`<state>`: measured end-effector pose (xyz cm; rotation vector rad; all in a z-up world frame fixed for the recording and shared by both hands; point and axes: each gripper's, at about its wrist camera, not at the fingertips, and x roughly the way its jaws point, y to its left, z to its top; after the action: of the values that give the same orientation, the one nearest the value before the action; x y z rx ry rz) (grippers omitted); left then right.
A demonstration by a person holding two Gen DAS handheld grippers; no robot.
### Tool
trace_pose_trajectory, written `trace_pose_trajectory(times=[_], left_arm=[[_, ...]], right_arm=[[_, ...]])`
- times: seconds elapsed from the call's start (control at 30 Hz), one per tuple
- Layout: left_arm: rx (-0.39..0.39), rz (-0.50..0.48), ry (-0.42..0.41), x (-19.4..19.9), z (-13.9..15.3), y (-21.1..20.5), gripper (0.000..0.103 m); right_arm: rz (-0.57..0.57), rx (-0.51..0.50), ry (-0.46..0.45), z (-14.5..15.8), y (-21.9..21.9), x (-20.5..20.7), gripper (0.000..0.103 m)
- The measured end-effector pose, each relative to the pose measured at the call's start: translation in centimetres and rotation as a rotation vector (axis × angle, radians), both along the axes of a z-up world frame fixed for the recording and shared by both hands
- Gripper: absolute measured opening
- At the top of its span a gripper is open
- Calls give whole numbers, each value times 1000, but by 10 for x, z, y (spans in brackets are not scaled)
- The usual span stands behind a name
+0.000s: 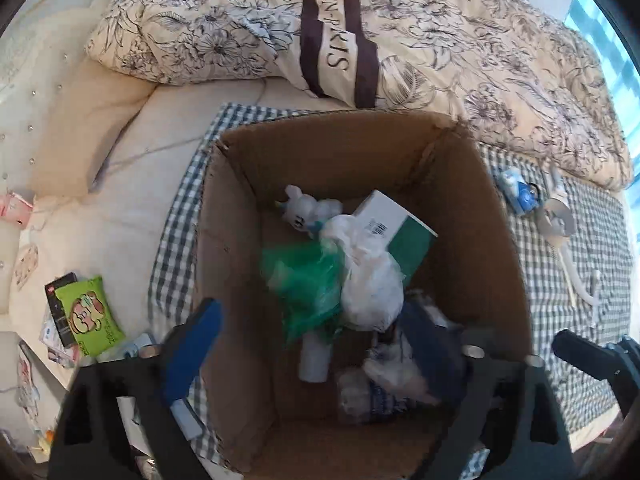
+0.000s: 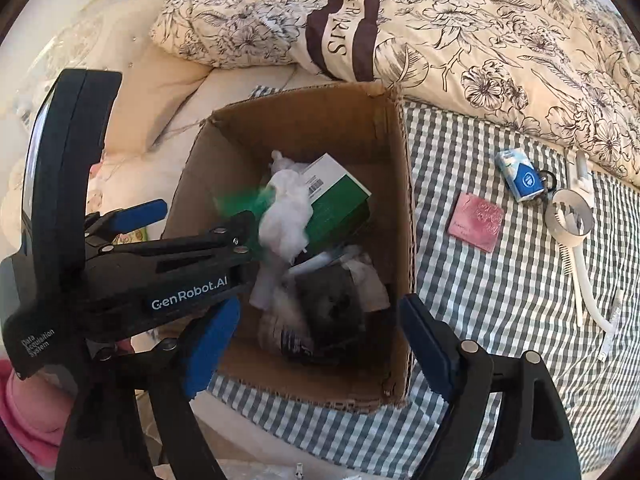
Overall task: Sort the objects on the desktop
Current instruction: 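Drop the green bag and black cup into the cardboard box with both tools, then grasp the blue tissue packet with left tool while right tool grasps the white hair dryer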
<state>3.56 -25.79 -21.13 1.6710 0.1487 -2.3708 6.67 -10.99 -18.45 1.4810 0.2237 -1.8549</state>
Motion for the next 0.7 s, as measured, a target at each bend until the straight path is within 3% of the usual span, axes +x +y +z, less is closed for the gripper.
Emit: trace_pose_trajectory(times=[0.2, 0.47, 0.6, 0.7], left_arm=[[23, 3, -6, -11, 0, -5, 95], [5, -24, 27, -25, 25, 17, 95], [-17, -39, 31, -32, 45, 47, 95], [-21, -39, 83, -36, 72, 80, 96]], right_arm=[[-26, 6, -1, 4, 7, -11, 82], [-111, -22, 33, 24, 41, -27, 82], [-174, -42, 60, 36, 84, -32, 82], [-247, -61, 79, 47, 131, -38, 82]])
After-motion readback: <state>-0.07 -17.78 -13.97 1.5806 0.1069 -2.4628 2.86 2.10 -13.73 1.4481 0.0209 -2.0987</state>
